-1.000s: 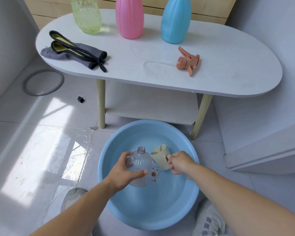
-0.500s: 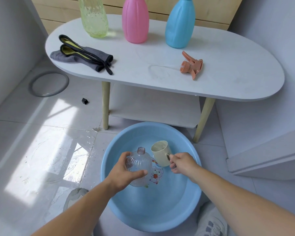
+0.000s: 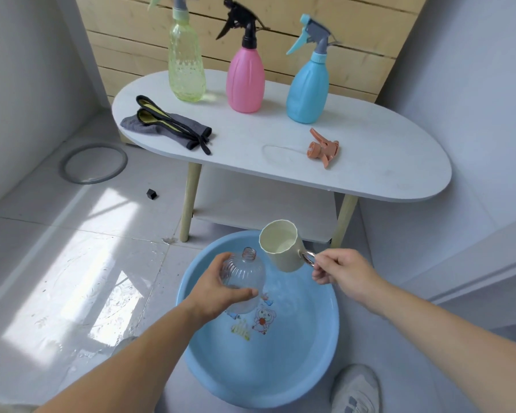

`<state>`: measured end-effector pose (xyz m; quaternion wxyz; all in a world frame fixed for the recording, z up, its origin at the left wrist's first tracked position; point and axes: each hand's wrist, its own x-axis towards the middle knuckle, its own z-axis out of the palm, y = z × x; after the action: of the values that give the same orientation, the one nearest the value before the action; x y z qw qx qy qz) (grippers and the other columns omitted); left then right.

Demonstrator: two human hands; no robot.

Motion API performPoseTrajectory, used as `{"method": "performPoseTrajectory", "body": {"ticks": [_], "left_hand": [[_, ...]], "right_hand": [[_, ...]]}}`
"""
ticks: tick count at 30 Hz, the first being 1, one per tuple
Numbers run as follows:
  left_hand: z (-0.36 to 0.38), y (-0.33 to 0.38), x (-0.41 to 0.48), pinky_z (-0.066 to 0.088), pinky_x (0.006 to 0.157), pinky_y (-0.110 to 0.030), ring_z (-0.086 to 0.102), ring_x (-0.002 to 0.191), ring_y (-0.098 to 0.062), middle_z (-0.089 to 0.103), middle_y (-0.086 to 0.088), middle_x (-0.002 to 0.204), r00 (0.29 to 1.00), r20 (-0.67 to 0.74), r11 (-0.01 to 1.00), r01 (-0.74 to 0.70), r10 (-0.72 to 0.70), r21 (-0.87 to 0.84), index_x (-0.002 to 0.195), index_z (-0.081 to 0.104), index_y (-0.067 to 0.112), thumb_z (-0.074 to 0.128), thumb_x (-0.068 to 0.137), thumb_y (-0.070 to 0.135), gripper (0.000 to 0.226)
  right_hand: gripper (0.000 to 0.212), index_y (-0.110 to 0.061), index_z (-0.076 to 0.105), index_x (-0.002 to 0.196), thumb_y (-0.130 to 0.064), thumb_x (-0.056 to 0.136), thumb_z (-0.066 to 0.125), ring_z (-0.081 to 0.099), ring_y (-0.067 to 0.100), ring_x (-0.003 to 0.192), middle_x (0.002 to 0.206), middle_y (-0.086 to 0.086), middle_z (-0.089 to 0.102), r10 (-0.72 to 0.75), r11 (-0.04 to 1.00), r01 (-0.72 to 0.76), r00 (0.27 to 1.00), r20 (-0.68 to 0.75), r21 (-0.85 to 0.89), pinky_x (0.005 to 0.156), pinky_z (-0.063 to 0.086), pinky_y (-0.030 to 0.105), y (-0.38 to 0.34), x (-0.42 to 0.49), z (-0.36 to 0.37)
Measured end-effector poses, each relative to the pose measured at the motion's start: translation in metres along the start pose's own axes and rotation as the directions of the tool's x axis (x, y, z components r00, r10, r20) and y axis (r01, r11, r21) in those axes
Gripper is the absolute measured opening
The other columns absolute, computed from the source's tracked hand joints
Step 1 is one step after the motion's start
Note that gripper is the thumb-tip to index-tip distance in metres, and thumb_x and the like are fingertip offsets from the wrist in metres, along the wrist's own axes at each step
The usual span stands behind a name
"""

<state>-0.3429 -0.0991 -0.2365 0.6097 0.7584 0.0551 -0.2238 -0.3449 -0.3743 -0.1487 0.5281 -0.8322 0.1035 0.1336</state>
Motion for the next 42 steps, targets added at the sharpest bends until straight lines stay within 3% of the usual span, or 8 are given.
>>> {"method": "performPoseTrajectory", "body": {"ticks": [3, 7, 12, 21, 24, 33, 39, 42], "left_hand": [[0.0, 0.015, -0.002, 0.051, 0.096, -0.022, 0.062, 0.12, -0.01, 0.06, 0.007, 0.132, 0.998, 0.025, 0.999, -0.051, 0.051, -0.003, 0.137, 0.049, 0.036, 0.099, 0.065, 0.026, 0.088], [0.001, 0.034, -0.005, 0.056, 0.103, -0.034, 0.065, 0.121, -0.013, 0.064, 0.005, 0.132, 0.99, 0.048, 0.991, -0.134, 0.134, -0.004, 0.137, 0.053, 0.038, 0.099, 0.051, 0.042, 0.098], [0.004, 0.053, -0.013, 0.057, 0.089, -0.021, 0.068, 0.113, -0.006, 0.068, 0.008, 0.127, 0.973, 0.074, 0.976, -0.217, 0.219, -0.029, 0.133, 0.056, 0.038, 0.097, 0.053, 0.039, 0.09], [0.001, 0.06, -0.014, 0.056, 0.106, -0.042, 0.065, 0.122, -0.013, 0.068, 0.007, 0.128, 0.964, 0.039, 0.965, -0.263, 0.262, 0.008, 0.133, 0.054, 0.042, 0.099, 0.055, 0.044, 0.089], [0.002, 0.061, -0.015, 0.055, 0.106, -0.041, 0.065, 0.121, -0.012, 0.068, 0.008, 0.127, 0.964, 0.029, 0.965, -0.263, 0.263, 0.017, 0.131, 0.053, 0.043, 0.098, 0.054, 0.045, 0.089], [0.001, 0.06, -0.017, 0.057, 0.102, -0.036, 0.066, 0.115, -0.006, 0.067, 0.012, 0.125, 0.971, 0.026, 0.971, -0.239, 0.239, 0.01, 0.128, 0.053, 0.045, 0.099, 0.061, 0.033, 0.082], [0.0, 0.058, -0.02, 0.056, 0.1, -0.031, 0.066, 0.117, -0.01, 0.067, 0.011, 0.124, 0.972, 0.026, 0.972, -0.235, 0.235, 0.004, 0.122, 0.053, 0.047, 0.098, 0.068, 0.021, 0.075], [0.001, 0.057, -0.019, 0.056, 0.103, -0.035, 0.066, 0.116, -0.009, 0.068, 0.012, 0.123, 0.972, 0.018, 0.972, -0.233, 0.233, 0.009, 0.122, 0.054, 0.047, 0.097, 0.064, 0.027, 0.075]], "right_hand": [[0.032, -0.007, 0.069, 0.07, -0.008, 0.099, 0.054, 0.068, 0.021, 0.074, 0.072, 0.007, 0.069, -0.073, 0.997, 0.073, 0.997, -0.005, -0.024, 0.084, 0.059, 0.042, -0.023, -0.016, -0.018], [0.031, -0.007, 0.071, 0.074, -0.008, 0.099, 0.054, 0.068, 0.026, 0.076, 0.075, 0.007, 0.07, -0.163, 0.985, 0.163, 0.986, -0.011, -0.055, 0.083, 0.06, 0.036, -0.05, -0.034, -0.035], [0.03, -0.016, 0.073, 0.075, -0.01, 0.099, 0.055, 0.07, 0.023, 0.078, 0.077, 0.005, 0.073, -0.275, 0.956, 0.27, 0.961, -0.036, -0.112, 0.085, 0.058, 0.039, -0.066, -0.043, -0.044], [0.029, -0.021, 0.071, 0.073, -0.012, 0.097, 0.057, 0.07, 0.013, 0.076, 0.078, -0.003, 0.074, -0.361, 0.914, 0.336, 0.929, -0.077, -0.228, 0.08, 0.053, 0.025, -0.078, -0.049, -0.048], [0.025, -0.017, 0.072, 0.076, -0.014, 0.097, 0.058, 0.069, 0.012, 0.078, 0.078, -0.005, 0.073, -0.377, 0.901, 0.346, 0.923, -0.079, -0.263, 0.082, 0.053, 0.032, -0.078, -0.049, -0.05], [0.024, -0.023, 0.071, 0.076, -0.018, 0.097, 0.06, 0.062, 0.038, 0.08, 0.076, 0.007, 0.069, -0.442, 0.861, 0.4, 0.894, -0.073, -0.315, 0.08, 0.052, 0.055, -0.076, -0.046, -0.05], [0.022, -0.021, 0.071, 0.076, -0.018, 0.096, 0.061, 0.062, 0.036, 0.079, 0.076, 0.005, 0.068, -0.473, 0.837, 0.423, 0.878, -0.071, -0.346, 0.077, 0.05, 0.049, -0.076, -0.044, -0.05], [0.023, -0.025, 0.07, 0.076, -0.018, 0.096, 0.061, 0.061, 0.032, 0.079, 0.076, -0.003, 0.068, -0.479, 0.834, 0.429, 0.875, -0.068, -0.348, 0.076, 0.05, 0.045, -0.076, -0.042, -0.051]]}}
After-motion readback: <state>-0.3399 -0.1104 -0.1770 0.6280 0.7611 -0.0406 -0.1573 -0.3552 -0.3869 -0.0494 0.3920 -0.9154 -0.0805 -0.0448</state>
